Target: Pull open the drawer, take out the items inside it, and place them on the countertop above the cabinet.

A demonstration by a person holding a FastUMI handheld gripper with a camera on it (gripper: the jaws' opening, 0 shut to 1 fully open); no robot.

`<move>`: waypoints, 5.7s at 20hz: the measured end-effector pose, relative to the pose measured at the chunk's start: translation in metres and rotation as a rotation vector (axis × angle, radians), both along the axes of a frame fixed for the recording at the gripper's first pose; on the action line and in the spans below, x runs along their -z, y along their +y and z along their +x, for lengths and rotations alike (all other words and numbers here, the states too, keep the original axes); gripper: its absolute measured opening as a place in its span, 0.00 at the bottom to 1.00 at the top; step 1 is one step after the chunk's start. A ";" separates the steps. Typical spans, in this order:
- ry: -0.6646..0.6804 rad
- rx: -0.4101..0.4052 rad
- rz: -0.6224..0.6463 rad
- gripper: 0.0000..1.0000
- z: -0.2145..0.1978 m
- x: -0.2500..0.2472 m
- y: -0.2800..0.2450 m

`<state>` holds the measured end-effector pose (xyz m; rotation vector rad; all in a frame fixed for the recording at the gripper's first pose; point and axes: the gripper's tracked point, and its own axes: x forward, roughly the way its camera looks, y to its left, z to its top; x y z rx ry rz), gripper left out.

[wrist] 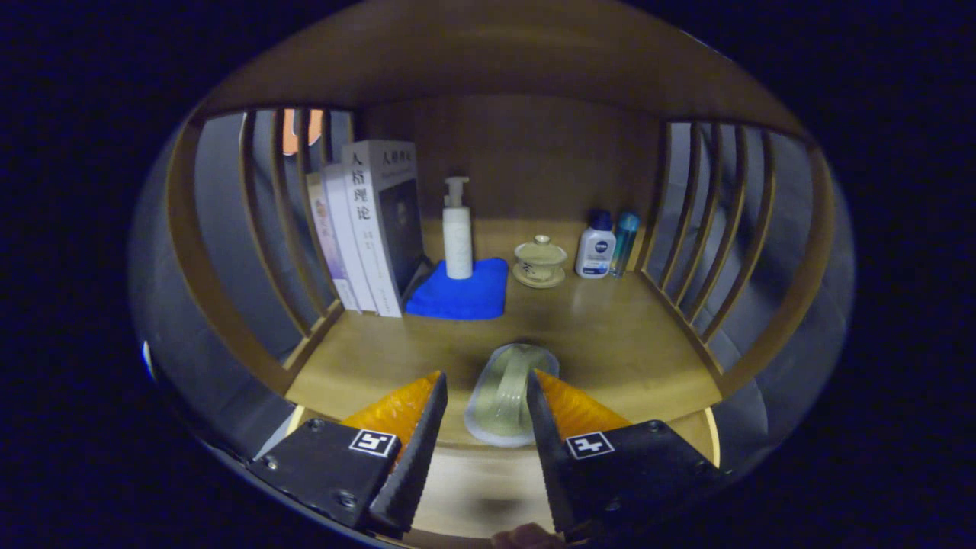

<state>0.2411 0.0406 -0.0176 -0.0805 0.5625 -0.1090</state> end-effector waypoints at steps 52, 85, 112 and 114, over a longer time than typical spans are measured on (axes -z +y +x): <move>-0.366 0.027 -0.075 1.00 -0.218 0.190 -0.038; -0.299 0.029 -0.102 1.00 -0.123 0.184 -0.054; -0.364 -0.091 0.128 0.99 -0.227 0.055 -0.007; -0.394 -0.107 0.141 0.99 -0.241 0.029 -0.007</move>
